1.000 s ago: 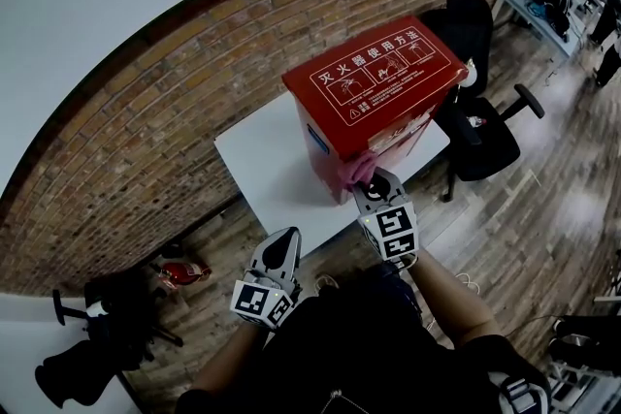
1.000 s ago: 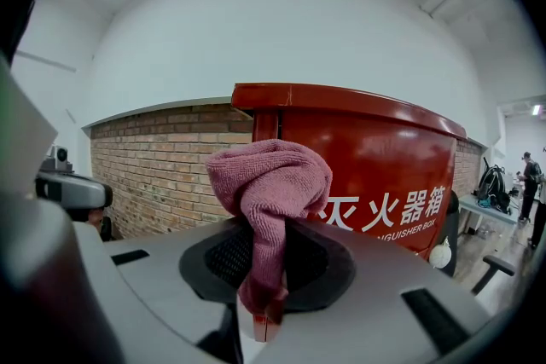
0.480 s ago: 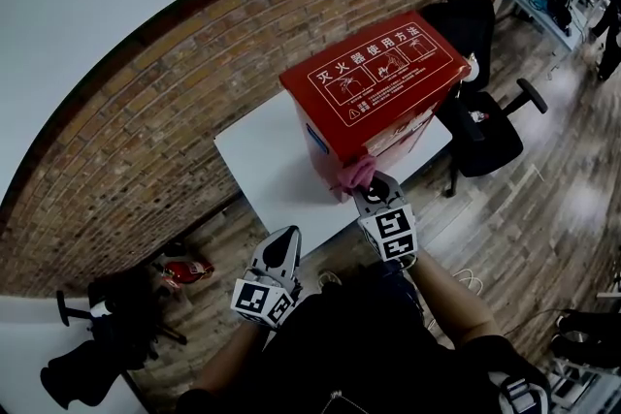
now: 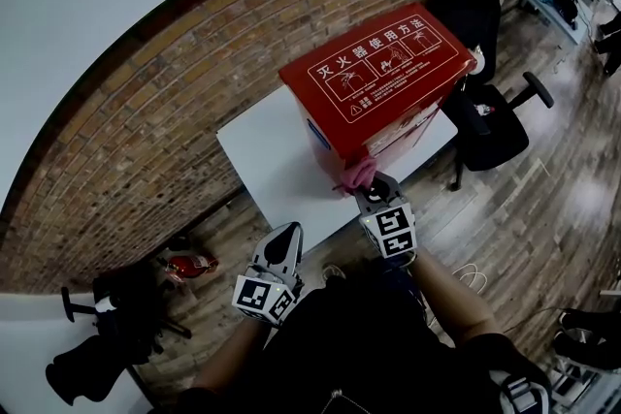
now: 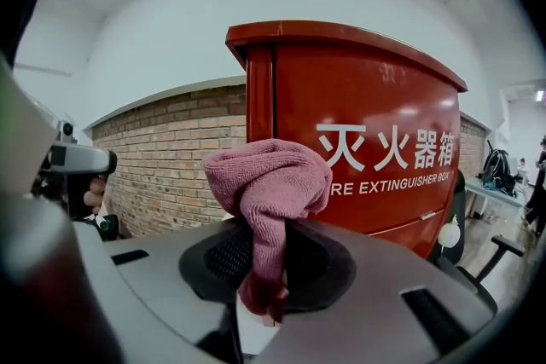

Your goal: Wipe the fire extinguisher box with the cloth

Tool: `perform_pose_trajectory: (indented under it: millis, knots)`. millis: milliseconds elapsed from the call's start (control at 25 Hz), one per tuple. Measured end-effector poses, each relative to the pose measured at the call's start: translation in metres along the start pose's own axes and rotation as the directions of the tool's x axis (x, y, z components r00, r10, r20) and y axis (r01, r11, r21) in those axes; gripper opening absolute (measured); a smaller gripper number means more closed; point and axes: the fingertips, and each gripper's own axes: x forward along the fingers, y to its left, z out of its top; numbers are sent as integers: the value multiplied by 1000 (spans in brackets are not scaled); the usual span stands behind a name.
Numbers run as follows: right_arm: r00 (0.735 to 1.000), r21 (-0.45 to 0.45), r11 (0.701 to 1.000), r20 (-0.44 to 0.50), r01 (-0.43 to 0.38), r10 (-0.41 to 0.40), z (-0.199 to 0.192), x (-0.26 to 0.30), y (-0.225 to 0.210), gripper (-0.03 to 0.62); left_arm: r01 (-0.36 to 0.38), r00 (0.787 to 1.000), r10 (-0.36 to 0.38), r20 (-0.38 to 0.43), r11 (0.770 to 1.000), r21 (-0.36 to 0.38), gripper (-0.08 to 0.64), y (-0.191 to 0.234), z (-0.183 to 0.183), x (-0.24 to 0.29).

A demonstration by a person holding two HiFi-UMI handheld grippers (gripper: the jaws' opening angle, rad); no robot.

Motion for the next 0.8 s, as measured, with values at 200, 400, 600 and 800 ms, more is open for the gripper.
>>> perform_pose_trajectory:
  millis: [200,400,600,800]
  knots:
    - [999,-4,1000,-44,-4,4,-20,8,0,84,-11,1000,11,-17,1000,-14,23,3,-5,2]
    - [998,12,1000,-65,-12,13,-30,14,2,84,-16,1000,16,-22,1000,-7,23,6,-7,2]
    - [996,16,1000,-88,-17,18,-41,18,2,84,-18,999,18,-29,1000,-18,23,5,-9,3]
    - [993,22,1000,-114,-19,21,-54,23,4,84,-19,999,19,-34,1000,-17,23,6,-11,1]
